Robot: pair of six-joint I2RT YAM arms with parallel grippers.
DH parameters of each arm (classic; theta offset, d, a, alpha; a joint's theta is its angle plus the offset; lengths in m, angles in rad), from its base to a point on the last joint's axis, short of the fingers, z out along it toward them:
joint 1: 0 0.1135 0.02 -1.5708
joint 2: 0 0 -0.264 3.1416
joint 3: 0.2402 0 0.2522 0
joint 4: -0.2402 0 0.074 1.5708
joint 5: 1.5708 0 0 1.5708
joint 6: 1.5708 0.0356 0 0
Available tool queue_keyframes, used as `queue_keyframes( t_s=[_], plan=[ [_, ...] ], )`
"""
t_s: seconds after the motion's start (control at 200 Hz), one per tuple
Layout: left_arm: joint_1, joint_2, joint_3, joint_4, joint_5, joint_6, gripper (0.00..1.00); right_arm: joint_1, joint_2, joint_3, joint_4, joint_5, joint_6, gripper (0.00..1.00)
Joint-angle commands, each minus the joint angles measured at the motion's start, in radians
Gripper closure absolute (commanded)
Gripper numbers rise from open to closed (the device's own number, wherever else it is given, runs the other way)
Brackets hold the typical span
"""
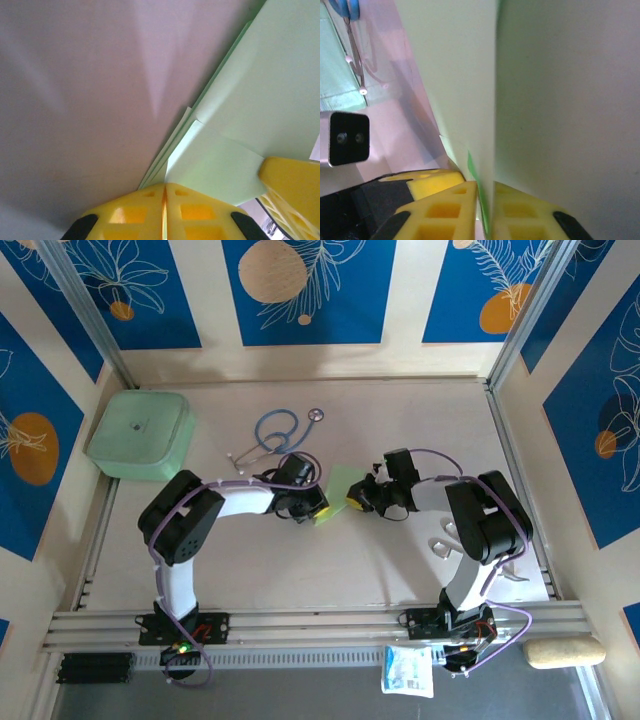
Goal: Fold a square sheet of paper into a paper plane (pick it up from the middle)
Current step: Fold the wing for the fifth time at the center of the table.
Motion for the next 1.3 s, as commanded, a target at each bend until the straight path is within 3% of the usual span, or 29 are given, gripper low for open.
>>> queue_keyframes(
  t_s=[0.0, 0.11, 0.41, 0.535, 0.905, 1.291],
  plan=[
    [0.012, -0.069, -0.025, -0.065, -0.064, 0.062, 0.82, -0.001, -0.034, -0.007, -0.009, -0.007, -0.011, 0.91],
    [0.01, -0.132, -0.011, -0.085, -0.106, 0.187, 0.78, -0.001, -0.077, 0.001, -0.065, 0.033, -0.027, 0.94],
    [-0.043, -0.235, -0.05, -0.011, -0.166, 0.592, 0.44, -0.001, -0.137, 0.048, -0.215, 0.085, -0.009, 0.99],
    [-0.082, -0.236, -0.063, 0.034, -0.177, 0.79, 0.36, -0.002, -0.141, 0.076, -0.27, 0.082, 0.018, 0.99],
    [-0.185, -0.141, 0.012, -0.015, -0.211, 1.277, 0.34, -0.019, -0.15, 0.133, -0.404, 0.066, 0.089, 0.99],
    [-0.209, -0.066, 0.028, 0.043, -0.239, 1.398, 0.47, -0.033, -0.143, 0.152, -0.45, 0.043, 0.132, 0.99]
  ],
)
